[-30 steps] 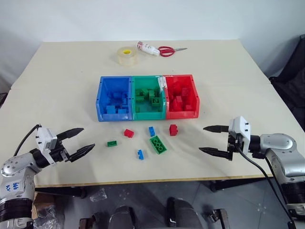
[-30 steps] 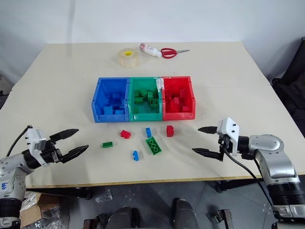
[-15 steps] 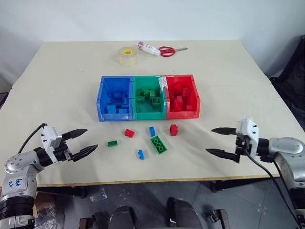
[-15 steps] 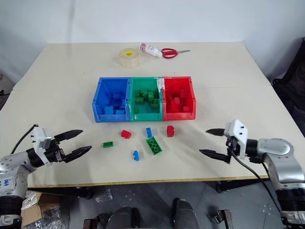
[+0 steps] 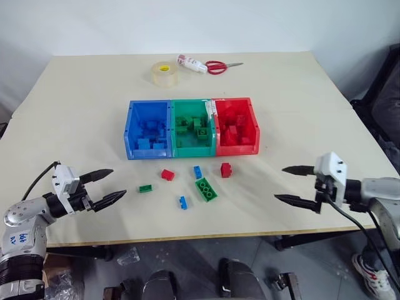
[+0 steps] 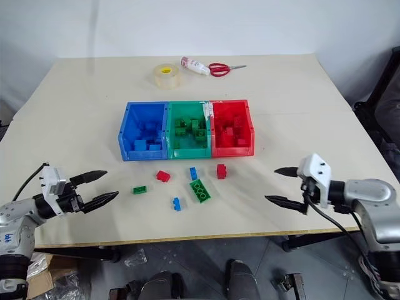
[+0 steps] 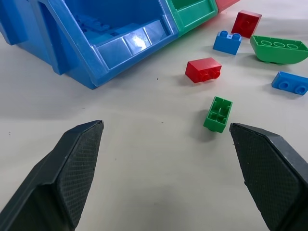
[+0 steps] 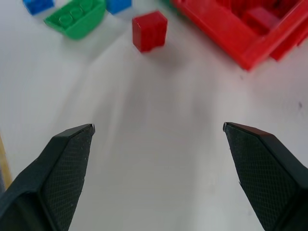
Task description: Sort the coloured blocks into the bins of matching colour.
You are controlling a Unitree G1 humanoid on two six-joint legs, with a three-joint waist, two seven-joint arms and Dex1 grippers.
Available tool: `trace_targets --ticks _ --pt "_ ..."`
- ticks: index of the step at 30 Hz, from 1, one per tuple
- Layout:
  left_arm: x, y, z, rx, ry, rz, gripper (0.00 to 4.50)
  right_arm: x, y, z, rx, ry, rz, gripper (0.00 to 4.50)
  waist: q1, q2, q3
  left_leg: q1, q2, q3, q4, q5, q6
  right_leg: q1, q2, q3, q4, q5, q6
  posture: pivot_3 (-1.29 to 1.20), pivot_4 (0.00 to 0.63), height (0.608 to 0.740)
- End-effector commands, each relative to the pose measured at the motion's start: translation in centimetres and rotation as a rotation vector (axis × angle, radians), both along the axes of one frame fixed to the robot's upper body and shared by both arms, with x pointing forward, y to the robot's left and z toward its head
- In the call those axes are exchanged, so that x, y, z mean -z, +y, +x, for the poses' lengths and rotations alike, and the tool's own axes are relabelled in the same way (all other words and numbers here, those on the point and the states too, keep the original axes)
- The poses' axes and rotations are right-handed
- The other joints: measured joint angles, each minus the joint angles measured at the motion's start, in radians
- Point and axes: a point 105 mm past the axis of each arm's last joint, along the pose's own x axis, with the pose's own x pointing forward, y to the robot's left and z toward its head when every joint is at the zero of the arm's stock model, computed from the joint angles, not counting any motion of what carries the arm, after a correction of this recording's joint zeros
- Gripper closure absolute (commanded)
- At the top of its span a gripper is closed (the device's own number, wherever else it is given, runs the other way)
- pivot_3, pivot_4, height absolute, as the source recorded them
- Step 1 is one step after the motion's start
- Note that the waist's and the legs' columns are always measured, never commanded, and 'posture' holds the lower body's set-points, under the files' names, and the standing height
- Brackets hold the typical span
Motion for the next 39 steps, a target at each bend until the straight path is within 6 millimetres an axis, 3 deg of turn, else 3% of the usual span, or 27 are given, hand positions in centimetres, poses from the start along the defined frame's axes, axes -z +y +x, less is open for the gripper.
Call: trace_targets --ticks 1,8,19,23,27,29,34,39 --pt "-1.1 -0.1 -0.5 0.011 -0.049 0.009 0.03 -0.4 2.3 0.9 -0.037 -0.024 0.006 0.0 0.002 0.0 0.0 0.0 0.0 0.0 0.0 0.0 0.0 0.0 0.0 0.0 0.0 0.0 0.0 0.0 0.15 0.74" --pt "-1.0 -0.6 -1.5 0.008 -0.067 -0.004 0.03 0.7 6.5 3.6 -0.074 -0.035 0.026 0.0 0.002 0.0 0.0 0.0 0.0 0.0 0.0 0.0 0.0 0.0 0.0 0.0 0.004 0.0 0.0 0.0 0.15 0.74" --pt "-0.9 -2.0 -2.2 0.025 -0.1 -0.032 0.03 2.6 10.0 5.8 -0.086 -0.027 0.071 0.0 0.0 0.0 0.0 0.0 0.0 0.0 0.001 0.0 0.0 0.0 0.0 0.0 0.005 0.0 0.0 0.0 0.15 0.74" --pt "-0.9 -2.2 -2.3 0.025 -0.105 -0.036 0.0 2.9 10.6 6.1 -0.061 -0.031 0.099 0.87 0.0 0.0 0.0 0.0 0.0 0.0 0.001 0.0 0.0 -0.001 0.0 0.0 0.006 0.0 0.0 0.0 0.15 0.74" --pt "-0.9 -2.3 -2.2 0.028 -0.107 -0.037 0.0 2.8 10.6 5.8 -0.053 -0.048 0.114 2.29 0.002 0.0 0.0 0.0 0.0 0.0 0.001 0.0 0.0 -0.001 0.0 0.0 0.006 0.0 0.0 0.0 0.15 0.74" --pt "-1.0 -2.3 -2.1 0.029 -0.107 -0.037 0.0 2.3 10.6 5.5 -0.051 -0.064 0.13 2.88 0.002 0.0 0.0 -0.001 0.0 0.0 0.001 0.0 0.0 -0.001 0.0 0.0 0.006 0.0 0.0 0.0 0.15 0.74" --pt "-0.9 -2.3 -1.9 0.034 -0.101 -0.035 0.0 0.1 10.0 4.4 -0.057 -0.119 0.151 2.87 0.001 0.0 0.0 -0.001 0.0 0.0 0.001 0.0 0.0 -0.001 0.0 0.0 0.006 0.0 0.0 0.0 0.15 0.74" --pt "-0.8 -2.5 -1.4 0.041 -0.095 -0.035 0.0 -5.1 9.3 6.0 0.023 -0.264 0.21 2.87 -0.001 0.0 0.0 0.0 0.0 0.0 0.001 0.0 0.0 -0.001 0.0 0.0 0.006 0.0 -0.001 0.0 0.15 0.74"
